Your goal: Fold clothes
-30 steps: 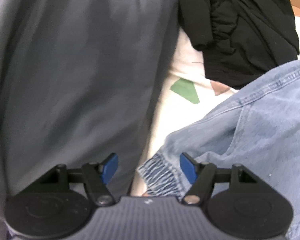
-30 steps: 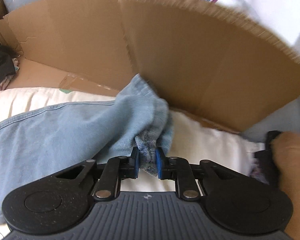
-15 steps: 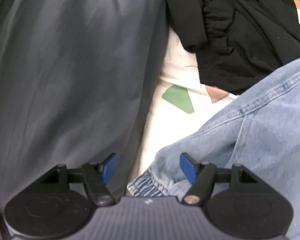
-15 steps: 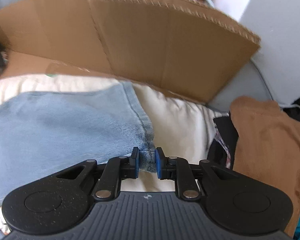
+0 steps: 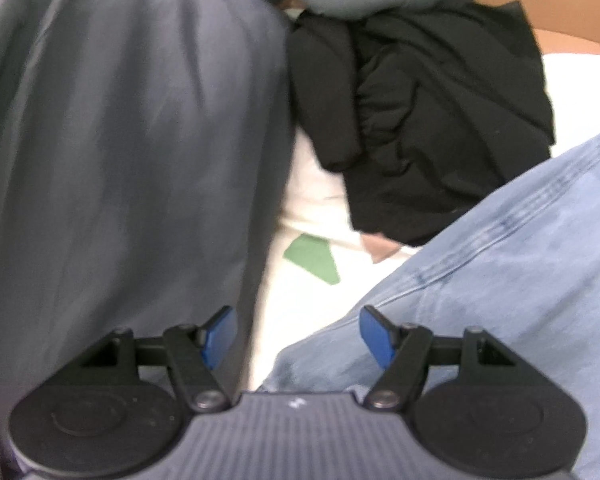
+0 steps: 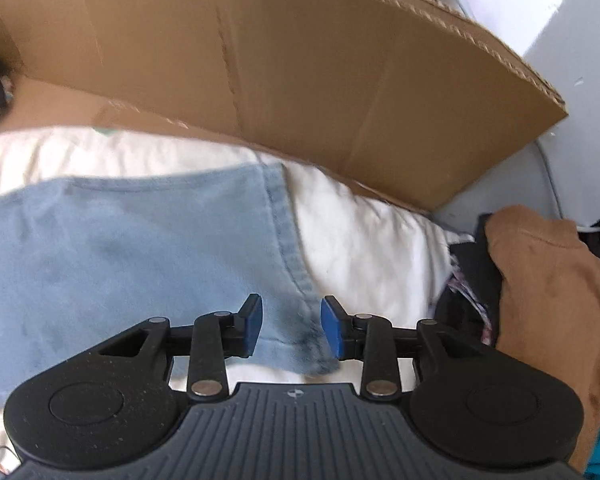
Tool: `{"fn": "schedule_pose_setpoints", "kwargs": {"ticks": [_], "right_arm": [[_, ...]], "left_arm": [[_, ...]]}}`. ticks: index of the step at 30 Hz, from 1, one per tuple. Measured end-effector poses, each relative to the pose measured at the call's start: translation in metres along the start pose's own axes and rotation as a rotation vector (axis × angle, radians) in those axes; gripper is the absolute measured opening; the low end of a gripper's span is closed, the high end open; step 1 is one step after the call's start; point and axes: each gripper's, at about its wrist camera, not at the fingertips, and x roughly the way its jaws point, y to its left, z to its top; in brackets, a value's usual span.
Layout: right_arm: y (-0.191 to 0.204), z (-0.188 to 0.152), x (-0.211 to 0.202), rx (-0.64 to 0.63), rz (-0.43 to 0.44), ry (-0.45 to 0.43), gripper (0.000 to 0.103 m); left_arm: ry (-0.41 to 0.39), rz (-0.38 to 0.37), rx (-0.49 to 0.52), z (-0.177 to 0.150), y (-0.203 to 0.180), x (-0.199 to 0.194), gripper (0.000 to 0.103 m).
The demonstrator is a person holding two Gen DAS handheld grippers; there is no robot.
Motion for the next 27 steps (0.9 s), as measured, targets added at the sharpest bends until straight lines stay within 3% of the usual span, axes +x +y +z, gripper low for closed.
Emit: {"fn": "schedule_pose_setpoints", "kwargs": {"ticks": [6,12,18,27], "right_arm": [[0.031,0.005,-0.012,-0.016,0.122,-0.069,0.04],[0.089,0.003,-0.014,-0.04,0.278,-0.124,0.04],[0.167,-0.002,-0.001,-0.126,0.357,-0.121,0.04],[0.251,-0.006,0.01,-0.157,0.487,-0.108,0.04]], "left_arm": [[-0.009,-0.115,0.024,0.0,-0.012,-0.007,0.071],[0.058,-0.275,-0.145,-0.007,-0.008,0.002,0.073],[0.082,-0.293,-0.264,-0.013,-0.009,0.017,0.073],[0.029,-0.323,-0.381,-0.014,-0.007,0.026,0.072]]}}
